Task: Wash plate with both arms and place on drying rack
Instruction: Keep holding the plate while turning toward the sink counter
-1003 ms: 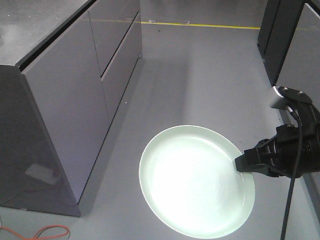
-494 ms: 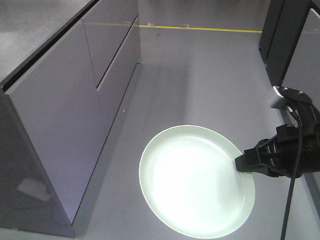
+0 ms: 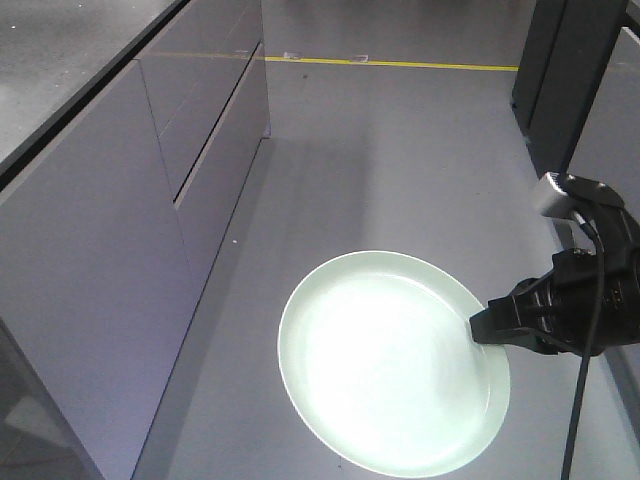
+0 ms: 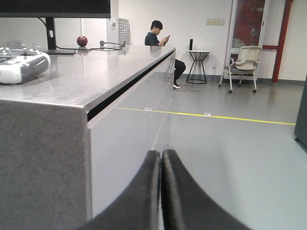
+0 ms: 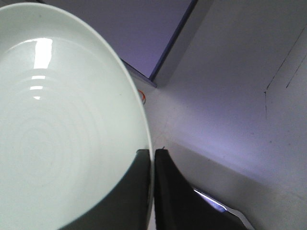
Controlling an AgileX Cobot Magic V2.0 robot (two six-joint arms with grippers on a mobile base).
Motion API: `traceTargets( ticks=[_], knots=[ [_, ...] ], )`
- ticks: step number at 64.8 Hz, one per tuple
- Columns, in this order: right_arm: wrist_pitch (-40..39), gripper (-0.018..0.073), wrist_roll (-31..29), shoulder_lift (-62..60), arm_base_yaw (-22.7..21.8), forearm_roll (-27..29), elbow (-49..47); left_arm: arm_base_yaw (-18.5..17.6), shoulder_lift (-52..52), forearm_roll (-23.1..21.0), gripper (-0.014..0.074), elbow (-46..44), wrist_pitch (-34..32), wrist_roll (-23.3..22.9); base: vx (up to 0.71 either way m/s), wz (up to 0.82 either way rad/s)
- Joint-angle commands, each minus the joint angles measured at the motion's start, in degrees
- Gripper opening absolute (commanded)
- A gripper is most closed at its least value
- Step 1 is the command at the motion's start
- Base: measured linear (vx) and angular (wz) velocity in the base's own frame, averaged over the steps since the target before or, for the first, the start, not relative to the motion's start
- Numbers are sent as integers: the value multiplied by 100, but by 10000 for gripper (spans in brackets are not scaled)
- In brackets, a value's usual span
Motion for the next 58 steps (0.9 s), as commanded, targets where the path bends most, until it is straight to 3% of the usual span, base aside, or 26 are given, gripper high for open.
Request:
traceTargets(
  ticks=[1, 58],
  knots=[
    [-76, -8, -58, -137, -15, 286, -147, -14, -86, -13, -6, -150, -405, -47, 25, -6],
    [-76, -8, -58, -137, -15, 278, -147, -14, -86, -13, -6, -150, -405, -47, 26, -7]
  ],
)
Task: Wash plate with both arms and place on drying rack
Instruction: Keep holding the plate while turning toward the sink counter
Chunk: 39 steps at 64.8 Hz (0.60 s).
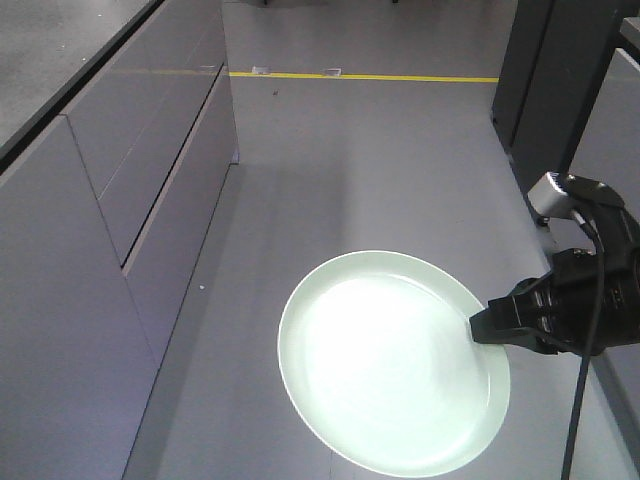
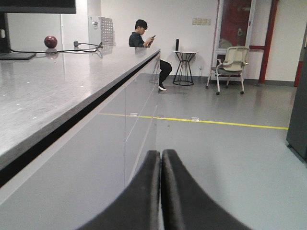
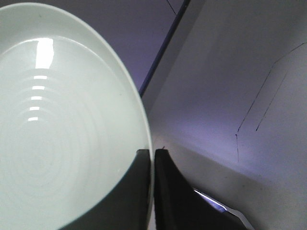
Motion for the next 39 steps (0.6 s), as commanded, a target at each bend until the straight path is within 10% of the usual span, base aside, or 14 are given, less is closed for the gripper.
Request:
traceTargets(
  ticks=[1, 39],
  knots=[
    [-76, -8, -58, -137, -15, 278, -147, -14, -86, -13, -6, -150, -405, -47, 25, -9],
    [-76, -8, -58, -137, -15, 278, -147, -14, -86, -13, -6, -150, -405, -47, 24, -11]
  ],
)
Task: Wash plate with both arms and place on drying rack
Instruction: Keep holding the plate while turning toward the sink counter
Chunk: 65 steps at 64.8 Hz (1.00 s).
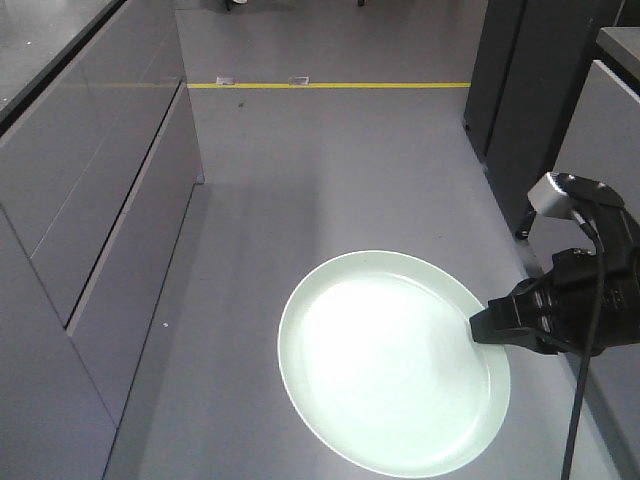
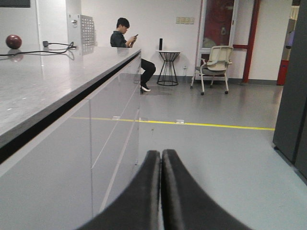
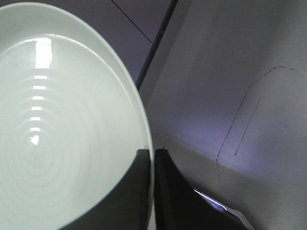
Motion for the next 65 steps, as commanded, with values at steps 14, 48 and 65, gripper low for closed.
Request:
traceTargets(
  ticks=[14, 48, 65],
  knots=[
    [-76, -8, -58, -137, -15, 278, -147, -14, -86, -13, -6, -150, -405, -47, 23, -15],
    [-76, -8, -58, -137, -15, 278, -147, -14, -86, -13, -6, -150, -405, -47, 24, -15],
    [-76, -8, -58, -137, -15, 278, -147, -14, -86, -13, -6, -150, -405, -47, 27, -8]
  ],
)
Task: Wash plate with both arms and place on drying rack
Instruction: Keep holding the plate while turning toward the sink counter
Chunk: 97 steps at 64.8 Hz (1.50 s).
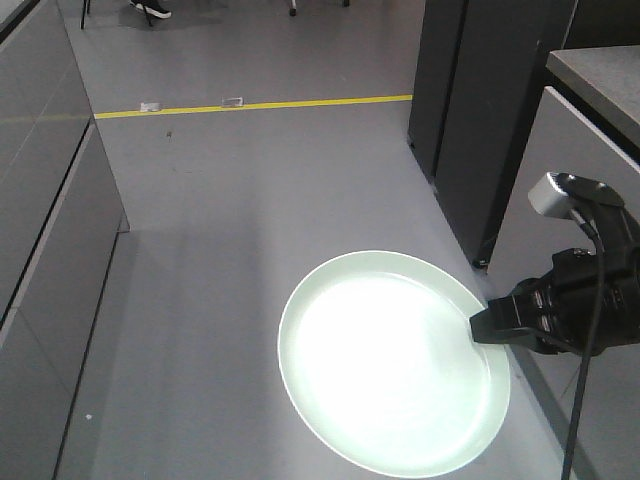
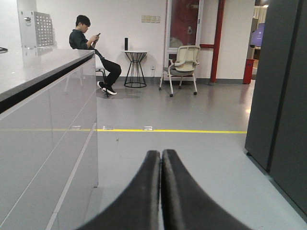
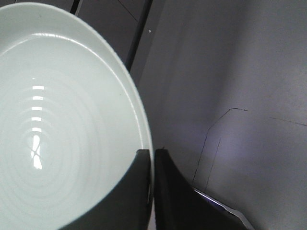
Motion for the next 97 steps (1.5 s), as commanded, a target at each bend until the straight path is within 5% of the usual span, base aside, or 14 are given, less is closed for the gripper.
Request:
traceTargets(
  ticks=[1, 97],
  knots=[
    [-76, -8, -58, -137, -15, 278, -147, -14, -86, -13, -6, -150, -405, -47, 28, -5],
    [-82, -8, -58, -137, -15, 278, -147, -14, -86, -13, -6, -150, -405, -47, 19, -22]
  ],
)
